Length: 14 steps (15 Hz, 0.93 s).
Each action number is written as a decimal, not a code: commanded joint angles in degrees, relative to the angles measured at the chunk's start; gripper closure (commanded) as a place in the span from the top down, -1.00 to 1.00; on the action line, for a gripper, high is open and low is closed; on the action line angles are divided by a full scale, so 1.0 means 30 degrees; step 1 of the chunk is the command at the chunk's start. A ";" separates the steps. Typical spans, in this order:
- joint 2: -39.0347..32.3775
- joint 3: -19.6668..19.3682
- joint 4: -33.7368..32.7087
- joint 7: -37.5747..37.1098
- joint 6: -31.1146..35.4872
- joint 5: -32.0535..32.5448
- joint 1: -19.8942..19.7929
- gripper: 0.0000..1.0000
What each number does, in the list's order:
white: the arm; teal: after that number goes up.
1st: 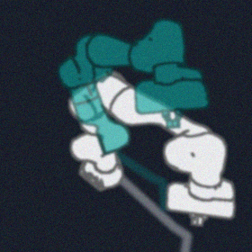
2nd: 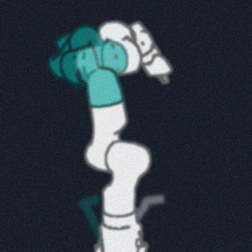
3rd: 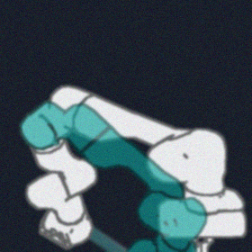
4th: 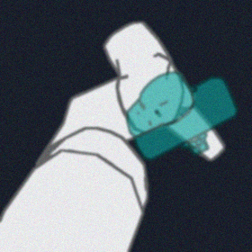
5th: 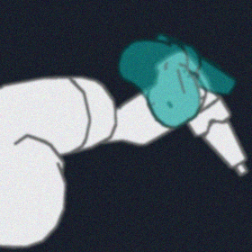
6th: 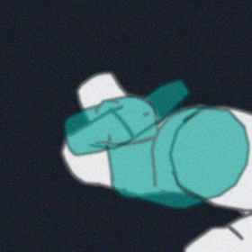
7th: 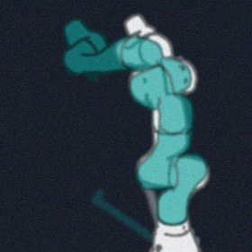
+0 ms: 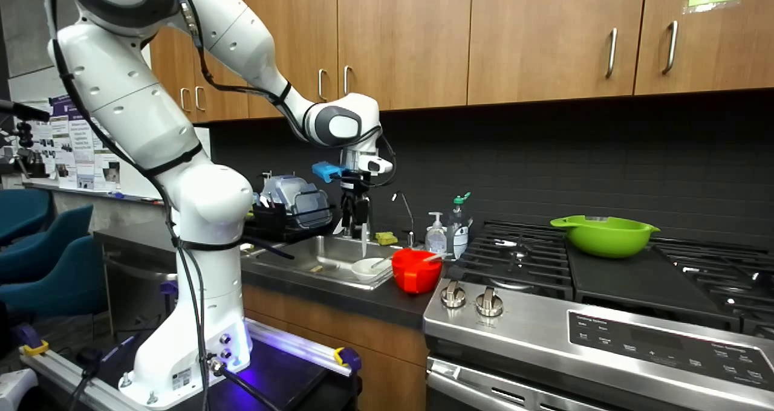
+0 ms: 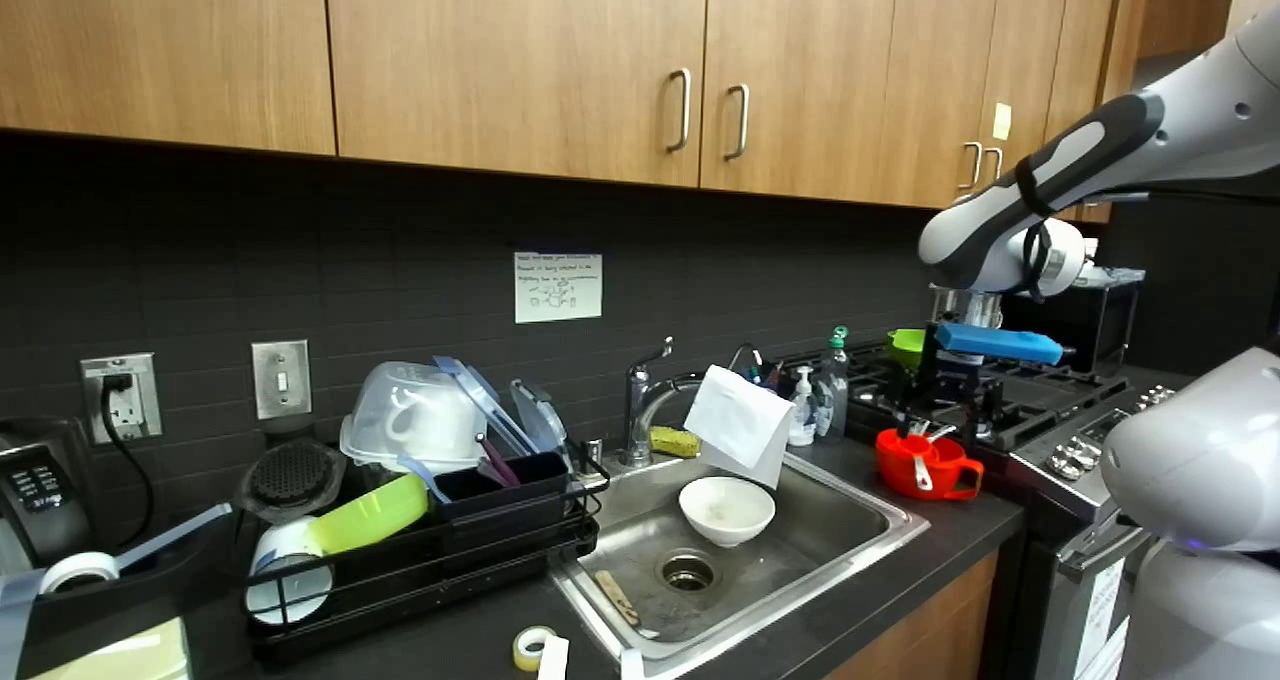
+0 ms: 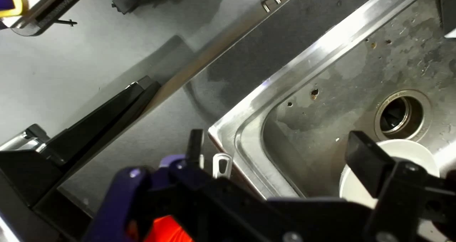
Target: Remove the small orange pot from the orange bowl and put it on the counter
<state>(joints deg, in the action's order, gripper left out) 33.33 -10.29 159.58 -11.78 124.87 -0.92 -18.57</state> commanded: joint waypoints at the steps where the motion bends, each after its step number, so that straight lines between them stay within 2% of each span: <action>1: -0.1006 -0.0536 -0.0165 0.0765 0.0824 -0.0447 0.0038 1.00; 14: -0.3179 -0.1685 -0.0338 0.2044 0.2619 -0.0566 -0.0023 1.00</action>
<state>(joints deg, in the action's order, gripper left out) 27.08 -14.36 159.43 -8.07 130.49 -1.32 -18.79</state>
